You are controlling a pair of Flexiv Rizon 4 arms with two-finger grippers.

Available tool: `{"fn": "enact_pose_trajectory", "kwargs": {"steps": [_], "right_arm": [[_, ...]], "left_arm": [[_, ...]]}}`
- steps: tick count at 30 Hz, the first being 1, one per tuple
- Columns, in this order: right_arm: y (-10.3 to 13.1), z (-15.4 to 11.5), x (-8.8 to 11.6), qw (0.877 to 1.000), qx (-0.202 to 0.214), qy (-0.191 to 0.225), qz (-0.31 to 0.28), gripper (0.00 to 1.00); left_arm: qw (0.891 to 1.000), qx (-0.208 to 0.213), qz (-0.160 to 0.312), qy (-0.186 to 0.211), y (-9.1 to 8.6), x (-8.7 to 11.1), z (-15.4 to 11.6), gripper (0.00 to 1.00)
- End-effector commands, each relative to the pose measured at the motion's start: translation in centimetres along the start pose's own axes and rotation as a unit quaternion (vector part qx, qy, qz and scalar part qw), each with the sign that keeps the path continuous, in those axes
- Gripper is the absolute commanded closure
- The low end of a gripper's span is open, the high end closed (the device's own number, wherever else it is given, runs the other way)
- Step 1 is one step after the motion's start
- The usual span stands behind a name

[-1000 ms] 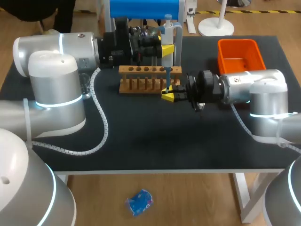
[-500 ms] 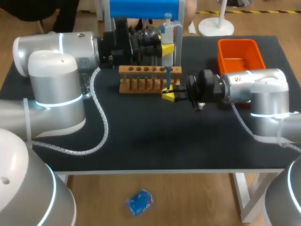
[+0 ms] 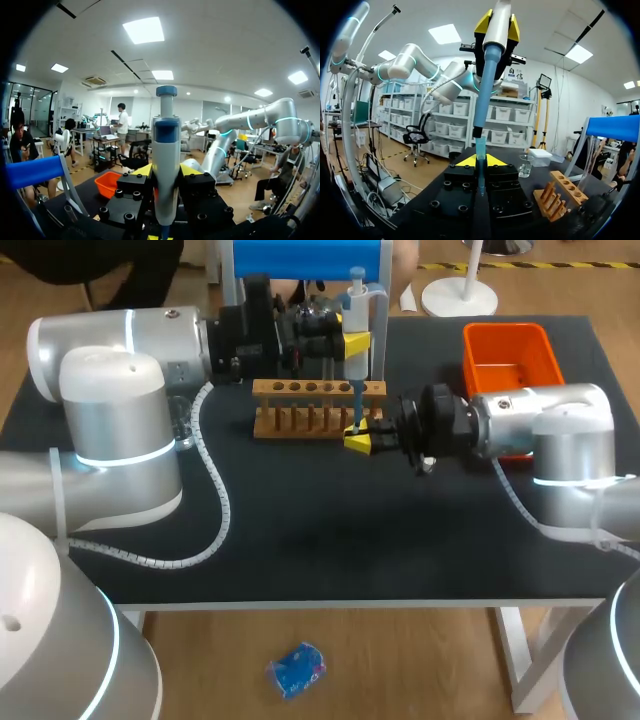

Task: Invert the test tube, pick up the pipette, mount the tip to pipette, aspirate from beaker and dispense into the tube, eject the tip, return the pipette, and cap with the stopper.

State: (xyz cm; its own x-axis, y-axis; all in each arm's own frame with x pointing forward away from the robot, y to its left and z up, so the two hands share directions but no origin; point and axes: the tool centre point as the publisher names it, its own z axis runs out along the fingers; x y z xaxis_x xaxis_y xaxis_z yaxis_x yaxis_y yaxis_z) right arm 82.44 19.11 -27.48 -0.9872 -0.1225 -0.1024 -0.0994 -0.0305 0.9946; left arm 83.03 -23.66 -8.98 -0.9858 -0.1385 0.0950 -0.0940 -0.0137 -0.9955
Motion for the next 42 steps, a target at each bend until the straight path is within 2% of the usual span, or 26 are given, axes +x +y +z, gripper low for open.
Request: {"fn": "enact_pose_trajectory", "kwargs": {"steps": [1,22,42], "right_arm": [[0.6,0.1,-0.1,1.000,0.002,0.003,0.001,1.00],[1.2,-0.1,-0.1,0.999,0.018,0.000,-0.034,1.00],[0.2,-0.2,1.3,1.000,0.014,0.001,-0.010,1.00]], "left_arm": [[1.000,0.000,0.000,-0.001,0.4,0.1,0.1,1.00],[1.000,0.000,0.000,-0.001,0.4,0.1,0.1,1.00],[1.000,0.000,0.000,-0.001,0.4,0.1,0.1,1.00]]}}
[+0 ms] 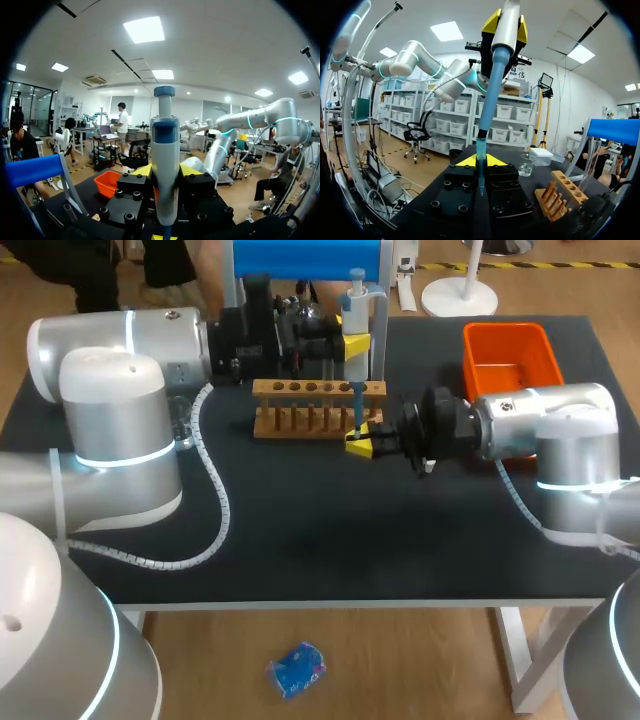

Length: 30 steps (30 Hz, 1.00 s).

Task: Invert the test tube, pick up the pipette, mount the tip to pipette, aspirate from beaker and dispense into the tube, eject the tip, return the pipette, and cap with the stopper.

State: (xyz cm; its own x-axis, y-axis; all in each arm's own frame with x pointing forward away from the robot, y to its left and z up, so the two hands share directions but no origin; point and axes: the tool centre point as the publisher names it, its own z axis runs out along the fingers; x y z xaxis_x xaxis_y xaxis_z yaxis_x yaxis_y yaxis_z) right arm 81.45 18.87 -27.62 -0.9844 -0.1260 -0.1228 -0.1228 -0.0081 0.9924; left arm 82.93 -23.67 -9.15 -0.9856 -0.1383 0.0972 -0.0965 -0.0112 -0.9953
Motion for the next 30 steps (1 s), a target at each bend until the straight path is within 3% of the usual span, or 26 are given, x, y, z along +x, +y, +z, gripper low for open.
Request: {"fn": "enact_pose_trajectory", "kwargs": {"steps": [1,30], "right_arm": [[0.3,-0.1,0.3,1.000,0.000,0.000,0.002,1.00],[1.3,0.0,-1.0,1.000,-0.001,-0.008,-0.014,1.00]], "left_arm": [[1.000,0.002,0.001,-0.001,0.2,0.0,0.1,1.00],[1.000,0.002,0.001,-0.001,0.2,0.0,0.1,1.00]]}}
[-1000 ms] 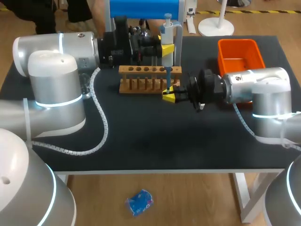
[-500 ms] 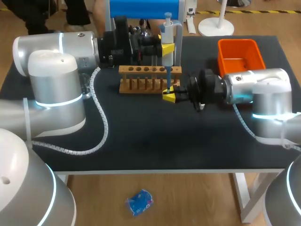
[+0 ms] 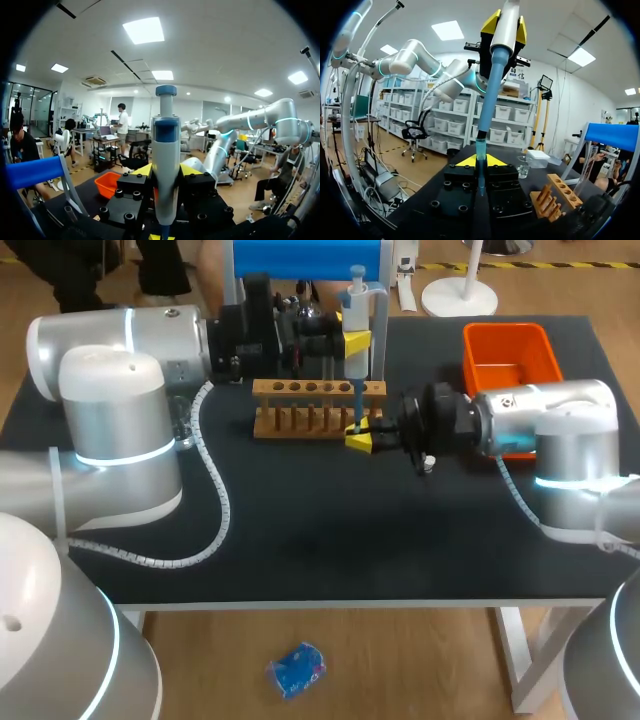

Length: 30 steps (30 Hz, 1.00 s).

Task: Invert the test tube, pick up the pipette, mount the tip to pipette, aspirate from beaker and dispense into the tube, eject the tip, return the pipette, and cap with the stopper.

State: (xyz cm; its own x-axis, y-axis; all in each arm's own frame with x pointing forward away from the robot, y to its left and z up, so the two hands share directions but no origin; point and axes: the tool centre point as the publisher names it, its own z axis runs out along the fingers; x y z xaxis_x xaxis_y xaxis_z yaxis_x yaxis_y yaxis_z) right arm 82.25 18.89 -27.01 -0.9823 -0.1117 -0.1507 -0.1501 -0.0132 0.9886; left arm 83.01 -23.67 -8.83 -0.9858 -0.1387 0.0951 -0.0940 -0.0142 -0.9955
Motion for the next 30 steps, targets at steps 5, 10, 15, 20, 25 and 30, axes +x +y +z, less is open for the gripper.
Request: {"fn": "enact_pose_trajectory", "kwargs": {"steps": [5,10,15,20,25,30], "right_arm": [[1.05,0.16,-0.18,1.000,-0.003,-0.003,0.013,1.00],[1.28,0.14,-0.17,0.999,-0.010,-0.007,0.035,1.00],[1.51,-0.03,-0.35,0.998,-0.014,-0.010,0.053,1.00],[1.58,-0.15,-0.49,0.998,-0.008,-0.008,0.054,1.00],[1.55,-0.15,-0.62,0.999,0.009,0.003,0.045,1.00],[1.55,-0.06,-0.66,0.999,0.016,0.010,0.042,1.00]], "left_arm": [[1.000,0.000,0.000,-0.001,0.53,0.04,0.07,1.00],[1.000,0.000,0.000,-0.001,0.53,0.04,0.07,1.00],[1.000,0.000,0.000,-0.001,0.53,0.04,0.07,1.00],[1.000,0.000,0.000,-0.001,0.53,0.04,0.07,1.00],[1.000,0.000,0.000,-0.001,0.53,0.04,0.07,1.00],[1.000,0.000,0.000,-0.001,0.53,0.04,0.07,1.00]]}}
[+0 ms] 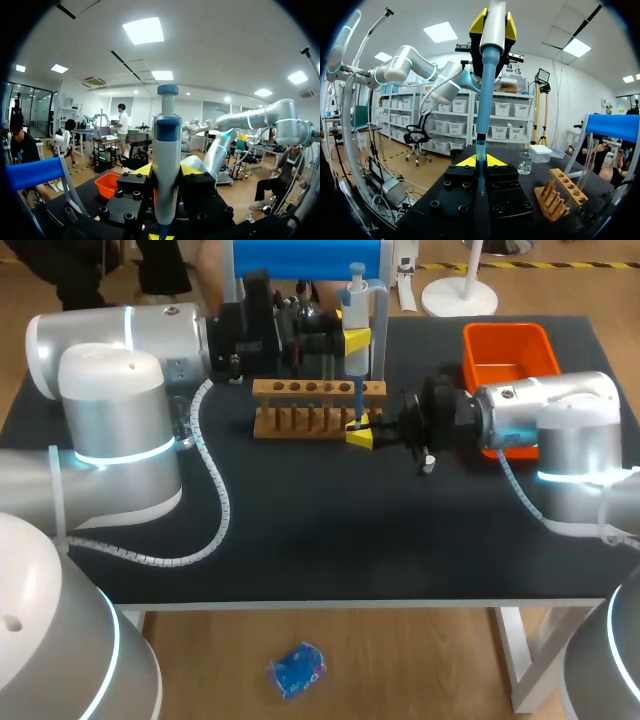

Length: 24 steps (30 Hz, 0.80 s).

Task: Invert the test tube, pick up the pipette, mount the tip to pipette, aspirate from beaker and dispense into the tube, eject the tip, return the pipette, and cap with the stopper.

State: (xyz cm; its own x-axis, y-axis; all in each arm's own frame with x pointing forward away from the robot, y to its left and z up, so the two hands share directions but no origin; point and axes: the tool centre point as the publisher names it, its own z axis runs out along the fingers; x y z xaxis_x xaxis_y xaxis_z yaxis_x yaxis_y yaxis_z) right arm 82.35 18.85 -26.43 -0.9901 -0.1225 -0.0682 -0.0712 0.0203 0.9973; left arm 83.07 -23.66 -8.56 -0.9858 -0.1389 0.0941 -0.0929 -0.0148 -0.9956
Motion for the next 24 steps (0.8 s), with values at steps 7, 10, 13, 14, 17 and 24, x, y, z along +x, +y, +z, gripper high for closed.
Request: {"fn": "enact_pose_trajectory", "kwargs": {"steps": [7,10,13,14,17,24], "right_arm": [[1.05,-0.05,-0.48,1.000,0.008,0.008,0.002,1.00],[1.07,-0.08,-0.49,1.000,0.012,0.012,0.006,1.00],[1.04,-0.12,-0.50,1.000,0.016,0.015,0.014,1.00],[1.05,-0.13,-0.49,1.000,0.018,0.016,0.017,1.00],[1.04,-0.16,-0.51,0.999,0.022,0.020,0.024,1.00],[0.83,-0.19,-0.58,0.999,0.028,0.025,0.035,1.00]], "left_arm": [[1.000,-0.001,-0.001,-0.001,0.80,0.08,0.08,1.00],[1.000,-0.001,-0.001,-0.001,0.80,0.08,0.08,1.00],[1.000,-0.001,-0.001,-0.001,0.80,0.08,0.08,1.00],[1.000,-0.001,-0.001,-0.001,0.80,0.08,0.08,1.00],[1.000,-0.001,-0.001,-0.001,0.80,0.08,0.08,1.00],[1.000,-0.001,-0.001,-0.001,0.80,0.08,0.08,1.00]]}}
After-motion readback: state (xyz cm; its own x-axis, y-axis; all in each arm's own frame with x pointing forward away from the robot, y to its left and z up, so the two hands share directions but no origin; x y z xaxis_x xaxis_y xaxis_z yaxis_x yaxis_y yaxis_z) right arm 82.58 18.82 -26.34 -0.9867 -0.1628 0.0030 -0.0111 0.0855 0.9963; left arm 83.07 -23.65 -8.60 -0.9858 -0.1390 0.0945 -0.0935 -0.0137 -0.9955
